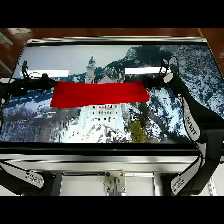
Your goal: Fold the shirts.
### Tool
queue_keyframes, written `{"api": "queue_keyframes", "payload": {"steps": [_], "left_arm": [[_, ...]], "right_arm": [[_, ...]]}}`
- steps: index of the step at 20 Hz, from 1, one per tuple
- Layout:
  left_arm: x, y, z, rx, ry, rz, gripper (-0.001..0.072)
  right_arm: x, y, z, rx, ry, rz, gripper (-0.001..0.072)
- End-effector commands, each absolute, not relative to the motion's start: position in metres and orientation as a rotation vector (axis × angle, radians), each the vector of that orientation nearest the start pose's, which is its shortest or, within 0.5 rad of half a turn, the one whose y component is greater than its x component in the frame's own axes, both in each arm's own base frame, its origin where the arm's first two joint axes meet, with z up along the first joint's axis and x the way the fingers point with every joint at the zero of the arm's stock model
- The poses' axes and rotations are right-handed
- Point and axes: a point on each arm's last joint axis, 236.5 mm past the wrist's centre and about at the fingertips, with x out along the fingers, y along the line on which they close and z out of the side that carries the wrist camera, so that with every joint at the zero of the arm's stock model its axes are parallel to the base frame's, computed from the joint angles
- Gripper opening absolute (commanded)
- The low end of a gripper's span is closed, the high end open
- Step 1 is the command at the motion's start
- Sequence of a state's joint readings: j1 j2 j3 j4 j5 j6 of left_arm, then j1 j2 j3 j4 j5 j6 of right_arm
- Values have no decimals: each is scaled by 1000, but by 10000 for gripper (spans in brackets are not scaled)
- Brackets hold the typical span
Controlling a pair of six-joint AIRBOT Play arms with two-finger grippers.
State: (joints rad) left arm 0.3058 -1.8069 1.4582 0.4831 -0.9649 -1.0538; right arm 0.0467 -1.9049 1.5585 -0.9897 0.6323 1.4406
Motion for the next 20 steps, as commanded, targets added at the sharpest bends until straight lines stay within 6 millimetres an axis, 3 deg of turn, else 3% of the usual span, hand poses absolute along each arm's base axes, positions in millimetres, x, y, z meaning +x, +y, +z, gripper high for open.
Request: {"api": "queue_keyframes", "payload": {"steps": [1,2,3,5,7,9,13,16,20], "left_arm": [[555,-19,-35,-888,959,-350,231],[551,-21,-33,-889,971,-365,426],[547,-21,-28,-893,981,-387,463],[536,-20,-6,-890,998,-462,463],[523,-20,20,-870,1004,-532,462],[518,-20,43,-826,974,-565,458],[513,-28,76,-754,920,-595,455],[509,-47,91,-718,909,-632,392],[502,-79,108,-655,898,-699,392]], "right_arm": [[578,111,-84,486,1021,203,290],[573,109,-85,486,1044,208,558],[567,102,-85,475,1068,206,601],[557,79,-83,455,1112,186,601],[548,52,-84,550,1161,120,602],[540,42,-86,672,1202,94,601],[542,69,-86,743,1206,159,601],[533,93,-106,760,1275,164,601],[518,121,-127,807,1367,178,601]]}}
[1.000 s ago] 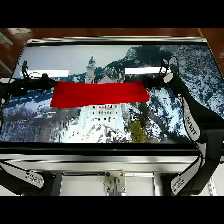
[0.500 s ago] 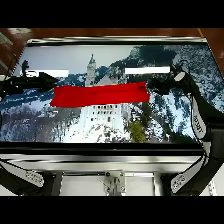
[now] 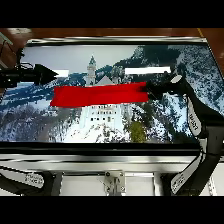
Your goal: Fold the shirts.
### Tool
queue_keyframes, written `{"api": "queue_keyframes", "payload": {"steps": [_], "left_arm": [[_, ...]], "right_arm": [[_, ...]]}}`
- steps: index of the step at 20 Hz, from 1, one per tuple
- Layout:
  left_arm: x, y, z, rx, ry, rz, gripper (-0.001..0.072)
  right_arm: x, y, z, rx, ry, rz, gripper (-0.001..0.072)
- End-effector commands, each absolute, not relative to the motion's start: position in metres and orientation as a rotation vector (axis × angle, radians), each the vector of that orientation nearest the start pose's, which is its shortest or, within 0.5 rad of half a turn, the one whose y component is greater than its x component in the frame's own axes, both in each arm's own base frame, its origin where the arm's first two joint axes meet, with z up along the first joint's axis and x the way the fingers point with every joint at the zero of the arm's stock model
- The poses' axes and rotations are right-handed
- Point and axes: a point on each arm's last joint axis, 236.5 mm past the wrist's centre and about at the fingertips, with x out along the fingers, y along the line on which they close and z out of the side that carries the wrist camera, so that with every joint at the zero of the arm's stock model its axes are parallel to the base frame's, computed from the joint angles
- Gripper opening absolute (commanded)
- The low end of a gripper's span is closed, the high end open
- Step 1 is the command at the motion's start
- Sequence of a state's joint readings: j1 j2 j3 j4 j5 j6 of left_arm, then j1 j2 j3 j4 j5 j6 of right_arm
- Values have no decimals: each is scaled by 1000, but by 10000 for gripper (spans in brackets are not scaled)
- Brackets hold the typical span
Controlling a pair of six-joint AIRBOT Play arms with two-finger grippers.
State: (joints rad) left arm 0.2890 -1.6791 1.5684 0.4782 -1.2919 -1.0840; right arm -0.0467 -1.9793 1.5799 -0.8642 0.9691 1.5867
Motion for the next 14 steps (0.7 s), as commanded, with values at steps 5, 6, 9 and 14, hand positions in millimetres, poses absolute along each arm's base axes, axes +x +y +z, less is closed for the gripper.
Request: {"api": "queue_keyframes", "payload": {"steps": [5,6,9,14], "left_arm": [[496,-111,111,-617,910,-759,391],[495,-118,111,-611,915,-770,380],[489,-152,99,-595,958,-824,191],[476,-247,40,-564,1083,-910,62]], "right_arm": [[529,125,-102,860,1320,220,60],[532,120,-87,837,1292,236,60],[526,100,-32,747,1233,261,60],[452,64,28,498,1372,235,60]]}}
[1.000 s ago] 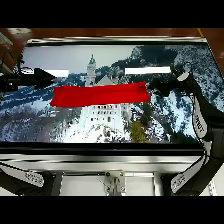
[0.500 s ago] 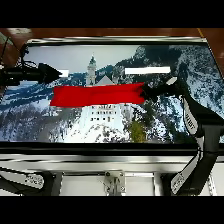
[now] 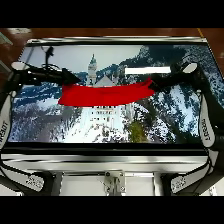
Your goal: Fold the shirts.
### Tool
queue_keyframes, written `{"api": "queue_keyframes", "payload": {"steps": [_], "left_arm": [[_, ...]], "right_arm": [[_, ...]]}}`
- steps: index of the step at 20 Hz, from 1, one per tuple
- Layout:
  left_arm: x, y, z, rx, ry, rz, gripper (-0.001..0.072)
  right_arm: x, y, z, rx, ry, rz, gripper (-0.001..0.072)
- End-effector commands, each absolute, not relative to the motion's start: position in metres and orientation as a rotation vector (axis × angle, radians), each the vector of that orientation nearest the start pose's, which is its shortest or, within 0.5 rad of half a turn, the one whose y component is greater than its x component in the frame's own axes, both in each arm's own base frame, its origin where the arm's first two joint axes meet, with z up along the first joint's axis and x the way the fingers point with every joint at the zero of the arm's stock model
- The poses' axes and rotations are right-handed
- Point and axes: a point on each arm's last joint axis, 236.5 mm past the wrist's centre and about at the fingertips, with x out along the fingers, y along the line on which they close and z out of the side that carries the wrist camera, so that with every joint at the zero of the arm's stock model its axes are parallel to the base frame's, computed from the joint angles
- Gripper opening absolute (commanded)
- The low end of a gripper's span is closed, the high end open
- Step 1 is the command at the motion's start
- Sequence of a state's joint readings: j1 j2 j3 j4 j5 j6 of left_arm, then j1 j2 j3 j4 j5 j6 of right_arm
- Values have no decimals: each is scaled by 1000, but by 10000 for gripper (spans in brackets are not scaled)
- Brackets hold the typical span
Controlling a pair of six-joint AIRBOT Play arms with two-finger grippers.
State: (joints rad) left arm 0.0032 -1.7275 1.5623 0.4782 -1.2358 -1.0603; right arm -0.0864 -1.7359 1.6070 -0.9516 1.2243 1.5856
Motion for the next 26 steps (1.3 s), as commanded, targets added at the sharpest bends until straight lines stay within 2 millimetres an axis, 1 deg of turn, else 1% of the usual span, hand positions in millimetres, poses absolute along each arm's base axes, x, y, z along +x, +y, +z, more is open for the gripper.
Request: {"api": "queue_keyframes", "payload": {"steps": [1,3,4,6,9,11,14,16,18,20,22,24,25,26], "left_arm": [[466,-267,28,-551,1117,-938,49],[446,-304,11,-521,1172,-991,43],[437,-320,5,-502,1185,-1008,43],[430,-343,1,-483,1175,-1003,42],[413,-376,-11,-503,1217,-966,42],[403,-400,-21,-521,1230,-930,43],[403,-432,-37,-571,1213,-843,43],[398,-449,-46,-596,1214,-812,43],[386,-465,-54,-632,1239,-811,43],[374,-478,-64,-670,1278,-810,43],[365,-490,-72,-779,1339,-779,43],[362,-502,-67,-857,1364,-799,43],[363,-506,-62,-860,1357,-827,43],[368,-506,-52,-831,1320,-877,43]], "right_arm": [[439,58,37,453,1391,221,60],[421,50,56,399,1403,208,60],[414,48,65,377,1402,203,60],[401,43,83,342,1391,192,60],[393,41,104,320,1344,188,60],[393,41,110,314,1325,190,61],[390,43,110,317,1336,199,61],[382,47,111,321,1362,218,61],[377,47,113,307,1369,230,61],[377,47,119,295,1348,238,61],[379,50,123,271,1319,273,61],[389,53,127,281,1273,279,61],[395,56,130,292,1245,288,61],[402,63,134,289,1209,318,61]]}}
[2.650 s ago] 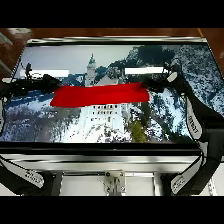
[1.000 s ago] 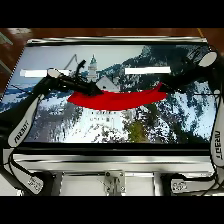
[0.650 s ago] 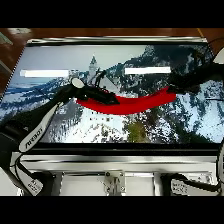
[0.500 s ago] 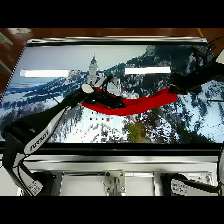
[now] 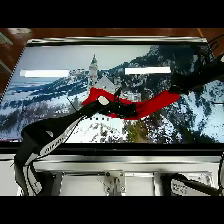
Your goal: Fold the shirts.
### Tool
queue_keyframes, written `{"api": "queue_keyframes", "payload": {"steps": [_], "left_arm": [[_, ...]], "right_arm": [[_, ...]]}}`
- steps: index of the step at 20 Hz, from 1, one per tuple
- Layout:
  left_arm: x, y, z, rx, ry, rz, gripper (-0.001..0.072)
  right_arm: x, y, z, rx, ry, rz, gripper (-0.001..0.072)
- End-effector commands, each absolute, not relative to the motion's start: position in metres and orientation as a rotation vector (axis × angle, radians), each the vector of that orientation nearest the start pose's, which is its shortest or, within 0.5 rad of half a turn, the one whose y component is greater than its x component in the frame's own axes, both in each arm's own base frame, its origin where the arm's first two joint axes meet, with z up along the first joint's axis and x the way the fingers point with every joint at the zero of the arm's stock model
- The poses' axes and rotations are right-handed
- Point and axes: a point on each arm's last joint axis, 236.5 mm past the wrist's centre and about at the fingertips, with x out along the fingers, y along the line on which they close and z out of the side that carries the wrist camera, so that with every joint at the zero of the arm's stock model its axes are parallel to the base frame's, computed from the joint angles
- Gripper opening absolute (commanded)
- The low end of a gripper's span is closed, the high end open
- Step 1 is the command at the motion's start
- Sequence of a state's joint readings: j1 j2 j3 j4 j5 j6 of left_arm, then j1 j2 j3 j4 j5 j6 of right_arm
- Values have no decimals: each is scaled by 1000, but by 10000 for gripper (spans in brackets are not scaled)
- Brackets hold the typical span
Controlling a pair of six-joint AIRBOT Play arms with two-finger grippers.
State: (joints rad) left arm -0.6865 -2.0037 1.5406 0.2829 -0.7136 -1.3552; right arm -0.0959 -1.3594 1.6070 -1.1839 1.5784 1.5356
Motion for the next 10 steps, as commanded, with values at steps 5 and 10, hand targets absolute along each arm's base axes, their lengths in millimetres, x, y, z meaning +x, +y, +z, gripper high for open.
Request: {"api": "queue_keyframes", "payload": {"steps": [5,10], "left_arm": [[439,-425,20,-621,1066,-889,41],[500,-246,124,-459,849,-684,41]], "right_arm": [[432,133,148,173,1032,468,60],[463,244,139,148,867,595,60]]}}
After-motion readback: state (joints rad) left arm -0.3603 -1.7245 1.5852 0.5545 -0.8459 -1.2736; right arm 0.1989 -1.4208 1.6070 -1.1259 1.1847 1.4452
